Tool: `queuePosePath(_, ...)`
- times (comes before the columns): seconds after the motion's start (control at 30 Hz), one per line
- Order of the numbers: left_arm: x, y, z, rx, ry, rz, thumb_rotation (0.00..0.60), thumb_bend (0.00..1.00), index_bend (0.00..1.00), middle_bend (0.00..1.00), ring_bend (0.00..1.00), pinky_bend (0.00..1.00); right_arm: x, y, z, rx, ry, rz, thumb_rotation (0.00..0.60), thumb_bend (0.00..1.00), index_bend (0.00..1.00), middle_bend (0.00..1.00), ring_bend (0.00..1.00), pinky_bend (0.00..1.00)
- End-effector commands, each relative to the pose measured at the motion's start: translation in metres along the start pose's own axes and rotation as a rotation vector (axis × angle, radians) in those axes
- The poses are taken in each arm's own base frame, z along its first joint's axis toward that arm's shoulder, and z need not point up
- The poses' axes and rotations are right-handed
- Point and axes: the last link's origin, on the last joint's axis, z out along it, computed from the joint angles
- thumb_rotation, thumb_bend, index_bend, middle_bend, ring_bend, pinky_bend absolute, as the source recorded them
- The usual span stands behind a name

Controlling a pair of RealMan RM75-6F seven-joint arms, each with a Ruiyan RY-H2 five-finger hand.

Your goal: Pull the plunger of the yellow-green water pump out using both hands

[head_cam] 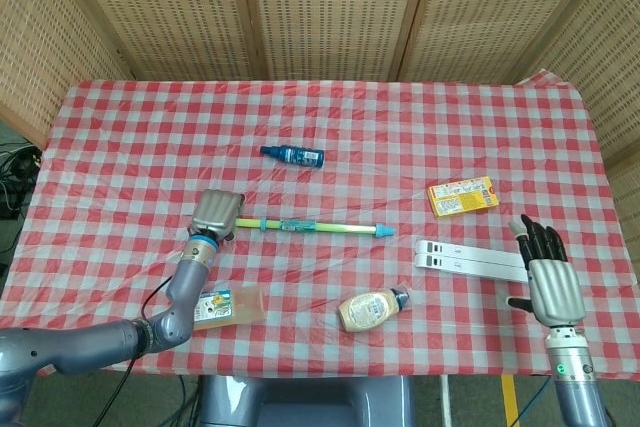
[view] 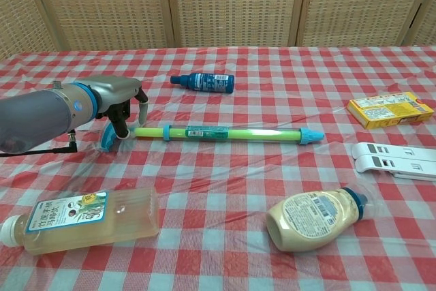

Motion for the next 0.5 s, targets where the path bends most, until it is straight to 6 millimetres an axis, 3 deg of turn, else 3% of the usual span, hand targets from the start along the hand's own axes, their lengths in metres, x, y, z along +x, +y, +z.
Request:
queuePosePath(0.03, -0.0005, 0.0001, 0.0005, 0.002, 0.000, 0.002, 0.600, 0.32, 0.46, 0.92, 0.85, 0.72, 0.0005, 0.0003, 0.0000, 0.000, 0.003, 0.002, 0.600, 0.14, 0.02, 0.00, 0.00, 0.00)
queuePosePath(0.5, -0.0094, -0.0025, 0.0060, 0.020, -0.016, 0.032, 0.600, 0.33, 0.48, 0.92, 0.85, 0.72, 0.0012, -0.0013, -0.0014, 0.010, 0.010, 0.011, 0.600, 0.14, 0.02, 0.00, 0.00, 0.00)
